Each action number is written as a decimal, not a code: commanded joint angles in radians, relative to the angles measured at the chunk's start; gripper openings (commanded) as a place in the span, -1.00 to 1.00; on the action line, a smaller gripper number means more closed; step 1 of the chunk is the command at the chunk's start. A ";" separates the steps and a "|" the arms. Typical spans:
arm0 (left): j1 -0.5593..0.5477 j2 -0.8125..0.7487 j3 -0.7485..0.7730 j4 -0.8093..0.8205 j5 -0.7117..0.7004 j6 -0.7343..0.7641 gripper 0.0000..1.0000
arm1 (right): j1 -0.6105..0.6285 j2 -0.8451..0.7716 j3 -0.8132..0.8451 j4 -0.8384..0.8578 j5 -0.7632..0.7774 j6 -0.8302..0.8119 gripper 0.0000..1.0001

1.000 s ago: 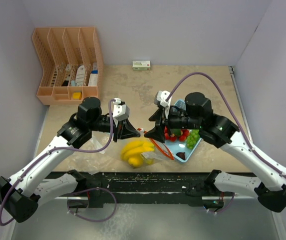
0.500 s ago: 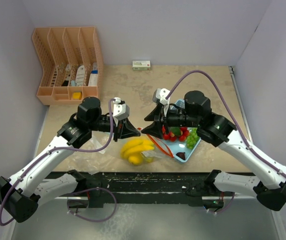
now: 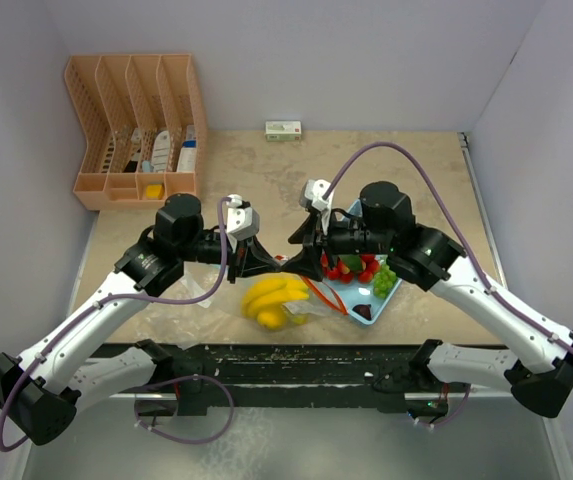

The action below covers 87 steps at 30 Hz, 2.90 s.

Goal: Place the food in the zip-top bag and seal the zipper
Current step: Zip the zipper food storage bag at the center of the board.

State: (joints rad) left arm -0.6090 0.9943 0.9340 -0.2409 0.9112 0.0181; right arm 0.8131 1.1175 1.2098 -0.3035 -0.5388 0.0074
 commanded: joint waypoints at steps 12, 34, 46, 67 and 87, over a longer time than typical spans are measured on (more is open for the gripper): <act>-0.001 -0.022 -0.001 0.069 0.014 -0.021 -1.00 | 0.004 -0.018 -0.024 0.052 0.045 0.008 -0.03; -0.001 -0.022 -0.004 0.072 0.011 -0.021 -1.00 | 0.004 -0.002 0.016 0.052 0.025 0.036 -0.20; -0.001 -0.030 -0.008 0.075 0.007 -0.027 -1.00 | 0.004 0.021 0.041 0.027 0.042 0.045 -1.00; 0.000 -0.087 -0.014 0.070 -0.072 -0.042 -1.00 | 0.003 -0.064 -0.057 -0.054 0.092 0.065 -1.00; 0.000 -0.035 0.020 0.058 0.051 0.038 -0.62 | 0.004 -0.043 -0.012 -0.033 0.037 0.067 -1.00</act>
State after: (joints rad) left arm -0.6136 0.9482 0.8883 -0.2111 0.8875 -0.0063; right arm 0.8234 1.0676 1.1282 -0.3206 -0.4885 0.0872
